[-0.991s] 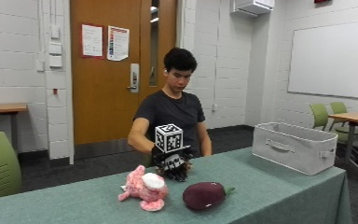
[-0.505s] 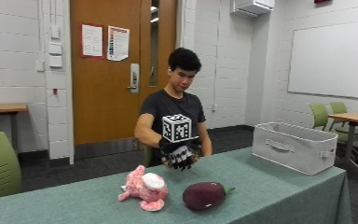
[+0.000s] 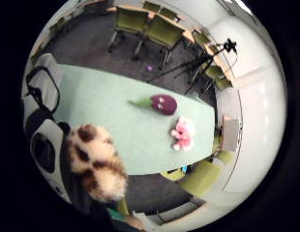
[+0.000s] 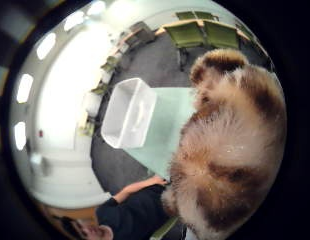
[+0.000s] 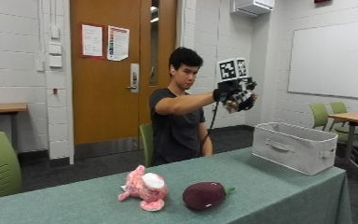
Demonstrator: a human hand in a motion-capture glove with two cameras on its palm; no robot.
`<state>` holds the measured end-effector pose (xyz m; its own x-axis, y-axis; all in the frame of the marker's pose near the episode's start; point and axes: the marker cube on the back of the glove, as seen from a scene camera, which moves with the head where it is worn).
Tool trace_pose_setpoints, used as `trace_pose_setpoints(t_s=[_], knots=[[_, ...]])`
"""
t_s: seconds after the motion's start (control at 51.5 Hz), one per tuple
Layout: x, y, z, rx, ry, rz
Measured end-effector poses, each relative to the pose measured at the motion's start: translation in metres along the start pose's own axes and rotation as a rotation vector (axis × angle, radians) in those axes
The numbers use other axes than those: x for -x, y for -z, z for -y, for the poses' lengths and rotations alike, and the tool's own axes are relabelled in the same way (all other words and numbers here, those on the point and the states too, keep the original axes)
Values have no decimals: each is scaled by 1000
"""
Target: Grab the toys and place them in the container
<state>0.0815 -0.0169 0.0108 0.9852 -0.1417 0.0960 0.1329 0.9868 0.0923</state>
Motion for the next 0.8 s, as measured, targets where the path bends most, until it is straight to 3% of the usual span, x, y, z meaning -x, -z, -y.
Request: trace_pose_setpoints(t_s=[0.136,0.233,0.35,0.466,0.525,0.622,0.797], knots=[[128,29,49,-9,226,64],[181,26,74,-16,209,35],[237,15,94,-30,314,-110],[308,12,101,6,305,40],[317,7,109,19,316,113],[273,-14,128,34,472,77],[291,-41,133,215,222,28]])
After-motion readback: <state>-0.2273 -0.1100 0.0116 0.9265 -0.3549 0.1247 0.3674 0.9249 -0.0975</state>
